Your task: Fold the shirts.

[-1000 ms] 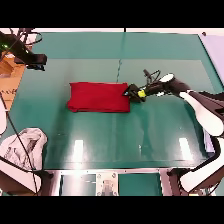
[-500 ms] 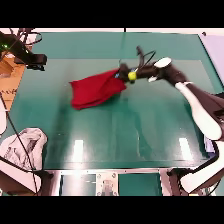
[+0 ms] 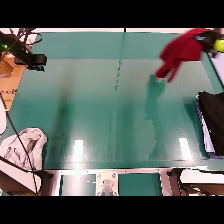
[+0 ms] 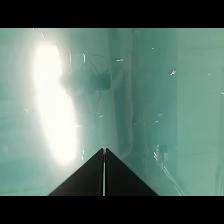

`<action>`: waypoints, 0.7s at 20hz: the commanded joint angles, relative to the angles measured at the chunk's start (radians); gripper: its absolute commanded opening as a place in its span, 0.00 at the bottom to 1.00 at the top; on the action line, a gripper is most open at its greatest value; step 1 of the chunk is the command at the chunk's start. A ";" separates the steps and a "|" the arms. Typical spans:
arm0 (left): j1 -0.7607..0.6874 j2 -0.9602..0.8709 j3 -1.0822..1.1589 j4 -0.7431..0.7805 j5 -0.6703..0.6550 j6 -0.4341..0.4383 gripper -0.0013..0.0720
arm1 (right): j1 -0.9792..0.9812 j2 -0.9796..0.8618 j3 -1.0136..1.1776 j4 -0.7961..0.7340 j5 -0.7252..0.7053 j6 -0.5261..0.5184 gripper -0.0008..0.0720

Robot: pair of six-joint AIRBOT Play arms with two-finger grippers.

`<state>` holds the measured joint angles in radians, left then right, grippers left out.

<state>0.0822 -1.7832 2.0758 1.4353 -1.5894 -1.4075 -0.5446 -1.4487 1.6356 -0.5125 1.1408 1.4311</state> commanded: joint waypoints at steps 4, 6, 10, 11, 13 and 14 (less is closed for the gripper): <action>0.000 0.001 0.001 -0.026 -0.001 -0.007 0.05 | -0.449 0.040 0.003 -0.053 0.158 0.016 0.03; 0.000 0.001 0.001 -0.039 -0.002 -0.007 0.05 | -0.524 0.061 0.002 -0.122 0.197 0.054 0.03; 0.000 0.001 0.001 -0.061 -0.004 -0.006 0.05 | -0.604 0.133 -0.023 -0.384 0.294 0.153 0.03; 0.000 0.001 0.001 -0.061 -0.008 -0.006 0.05 | -0.613 0.162 -0.045 -0.453 0.309 0.191 0.03; 0.000 0.001 0.001 -0.063 -0.024 -0.006 0.05 | -0.618 0.231 -0.096 -0.592 0.323 0.235 0.03; 0.000 0.001 0.001 -0.063 -0.033 -0.006 0.05 | -0.616 0.260 -0.122 -0.661 0.332 0.257 0.03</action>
<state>0.0822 -1.7832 2.0758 1.3796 -1.6032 -1.4143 -1.1366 -1.2648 1.5692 -0.9413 1.4258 1.6009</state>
